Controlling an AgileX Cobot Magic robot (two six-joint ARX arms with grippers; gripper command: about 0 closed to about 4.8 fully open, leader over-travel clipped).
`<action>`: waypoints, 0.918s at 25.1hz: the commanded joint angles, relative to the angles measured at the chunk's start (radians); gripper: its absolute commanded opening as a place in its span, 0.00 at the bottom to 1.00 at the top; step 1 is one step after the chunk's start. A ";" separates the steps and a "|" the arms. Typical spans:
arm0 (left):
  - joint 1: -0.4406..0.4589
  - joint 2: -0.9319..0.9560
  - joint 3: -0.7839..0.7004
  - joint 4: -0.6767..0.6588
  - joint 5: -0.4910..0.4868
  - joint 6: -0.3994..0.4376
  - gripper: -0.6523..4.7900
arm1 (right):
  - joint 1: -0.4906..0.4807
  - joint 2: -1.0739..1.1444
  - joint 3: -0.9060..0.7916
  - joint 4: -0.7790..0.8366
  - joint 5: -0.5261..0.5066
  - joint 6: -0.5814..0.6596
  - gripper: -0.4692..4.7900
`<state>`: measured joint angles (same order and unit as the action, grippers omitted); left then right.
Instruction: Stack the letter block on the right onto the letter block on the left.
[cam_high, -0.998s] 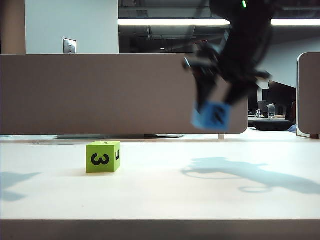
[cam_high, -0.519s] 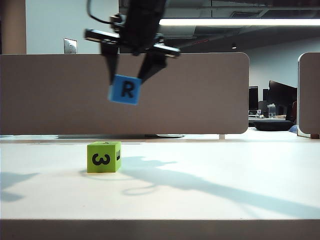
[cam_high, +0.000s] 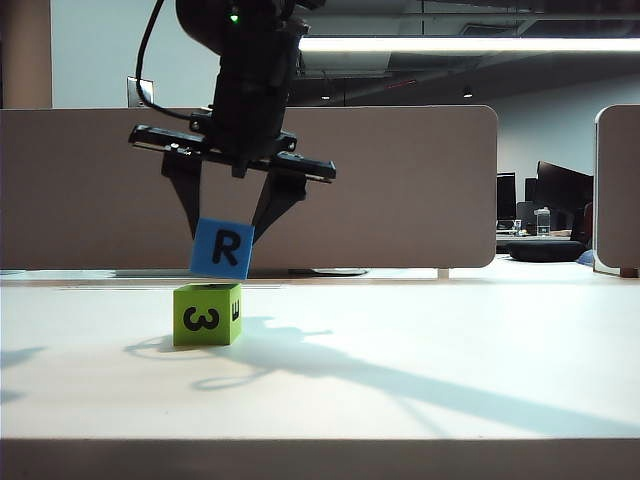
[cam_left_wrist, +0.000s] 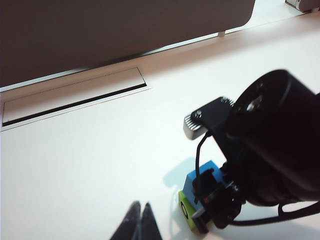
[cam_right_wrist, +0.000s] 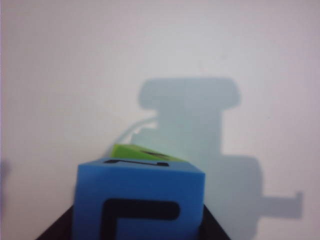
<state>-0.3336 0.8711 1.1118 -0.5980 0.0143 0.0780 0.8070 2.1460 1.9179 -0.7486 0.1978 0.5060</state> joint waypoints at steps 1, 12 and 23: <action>0.001 -0.001 0.006 0.000 -0.003 0.000 0.11 | 0.010 0.001 0.006 0.010 -0.016 0.014 0.61; 0.001 -0.005 0.006 -0.016 -0.003 0.000 0.11 | 0.013 0.024 0.006 0.022 -0.017 -0.016 0.81; 0.001 -0.005 0.006 -0.023 -0.003 0.000 0.11 | -0.005 0.019 0.095 0.001 -0.084 -0.017 0.93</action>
<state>-0.3336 0.8688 1.1118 -0.6231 0.0143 0.0784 0.8135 2.1807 1.9743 -0.7525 0.1020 0.4919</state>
